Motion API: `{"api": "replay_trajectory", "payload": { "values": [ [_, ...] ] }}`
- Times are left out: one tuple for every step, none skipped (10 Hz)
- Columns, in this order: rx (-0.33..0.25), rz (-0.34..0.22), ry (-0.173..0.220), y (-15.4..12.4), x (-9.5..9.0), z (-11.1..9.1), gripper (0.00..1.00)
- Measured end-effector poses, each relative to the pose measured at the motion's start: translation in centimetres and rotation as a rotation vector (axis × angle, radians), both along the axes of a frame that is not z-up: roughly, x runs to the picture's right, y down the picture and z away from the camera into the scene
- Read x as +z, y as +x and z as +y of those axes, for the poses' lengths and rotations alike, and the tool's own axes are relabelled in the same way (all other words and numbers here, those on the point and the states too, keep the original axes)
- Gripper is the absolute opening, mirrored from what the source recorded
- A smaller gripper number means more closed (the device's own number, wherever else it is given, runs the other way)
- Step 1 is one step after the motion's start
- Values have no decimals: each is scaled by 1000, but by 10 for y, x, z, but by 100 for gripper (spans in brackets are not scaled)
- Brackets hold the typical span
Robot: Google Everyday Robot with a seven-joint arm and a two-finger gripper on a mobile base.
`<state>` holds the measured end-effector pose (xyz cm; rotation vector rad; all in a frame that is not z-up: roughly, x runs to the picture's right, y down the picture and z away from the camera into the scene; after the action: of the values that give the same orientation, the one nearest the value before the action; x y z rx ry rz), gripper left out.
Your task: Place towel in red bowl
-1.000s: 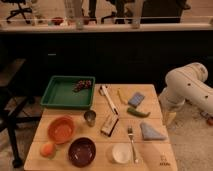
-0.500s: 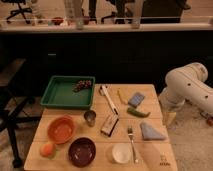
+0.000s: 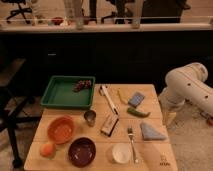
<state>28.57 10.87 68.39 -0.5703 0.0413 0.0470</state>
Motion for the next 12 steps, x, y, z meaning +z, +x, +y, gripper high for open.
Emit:
{"api": "replay_trajectory", "payload": {
  "values": [
    [0,0,0,0,0,0,80],
    [0,0,0,0,0,0,80],
    [0,0,0,0,0,0,80],
    [0,0,0,0,0,0,80],
    [0,0,0,0,0,0,80],
    [0,0,0,0,0,0,80],
    [8,1,11,-1,0,1,80],
    [23,7,25,-1,0,7,80],
    [37,12,34,0,0,12,80],
    [46,14,45,0,1,16,80],
    [56,7,53,-4,3,20,80],
    [61,8,63,-2,5,24,80]
  ]
}}
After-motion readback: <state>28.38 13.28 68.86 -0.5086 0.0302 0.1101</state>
